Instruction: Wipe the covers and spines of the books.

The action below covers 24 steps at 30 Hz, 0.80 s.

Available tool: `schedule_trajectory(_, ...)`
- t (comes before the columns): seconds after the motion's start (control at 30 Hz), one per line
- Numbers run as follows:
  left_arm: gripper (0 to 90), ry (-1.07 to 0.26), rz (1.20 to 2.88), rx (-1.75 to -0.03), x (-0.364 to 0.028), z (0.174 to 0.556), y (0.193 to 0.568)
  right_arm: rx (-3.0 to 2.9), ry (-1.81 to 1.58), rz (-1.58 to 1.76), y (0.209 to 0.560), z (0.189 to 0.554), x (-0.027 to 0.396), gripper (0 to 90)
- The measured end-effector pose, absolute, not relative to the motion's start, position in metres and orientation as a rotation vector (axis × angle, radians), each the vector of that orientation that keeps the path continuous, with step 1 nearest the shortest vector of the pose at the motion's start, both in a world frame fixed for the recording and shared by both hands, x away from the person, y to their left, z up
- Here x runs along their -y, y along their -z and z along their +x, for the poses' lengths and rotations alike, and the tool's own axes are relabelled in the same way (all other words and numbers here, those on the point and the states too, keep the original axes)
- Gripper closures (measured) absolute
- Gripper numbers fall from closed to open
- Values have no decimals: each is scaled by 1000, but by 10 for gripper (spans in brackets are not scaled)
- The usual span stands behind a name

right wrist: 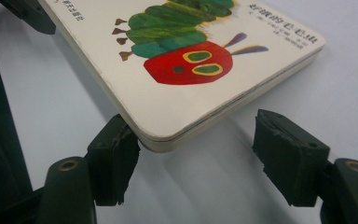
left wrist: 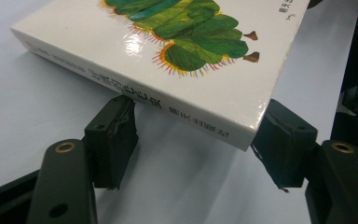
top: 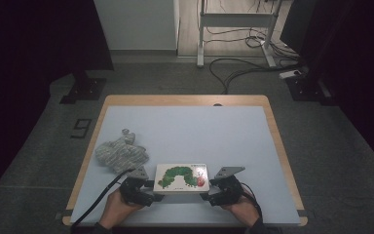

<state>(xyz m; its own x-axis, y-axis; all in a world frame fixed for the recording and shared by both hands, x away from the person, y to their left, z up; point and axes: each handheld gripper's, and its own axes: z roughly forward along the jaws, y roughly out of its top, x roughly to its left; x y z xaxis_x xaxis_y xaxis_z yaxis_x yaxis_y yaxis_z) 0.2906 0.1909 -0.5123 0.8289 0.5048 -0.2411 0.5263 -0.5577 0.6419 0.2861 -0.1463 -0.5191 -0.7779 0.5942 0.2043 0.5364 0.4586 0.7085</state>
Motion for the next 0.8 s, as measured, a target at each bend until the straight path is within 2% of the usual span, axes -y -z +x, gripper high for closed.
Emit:
schedule_trajectory(0.53,345,-81,2322,-725,-187,283,516,-2625,-1223,946,525,282,145,335)
schedule_trajectory(0.8,284,-103,2339,-703,-186,279,517,-2624,-1204,884,527,277,143,296)
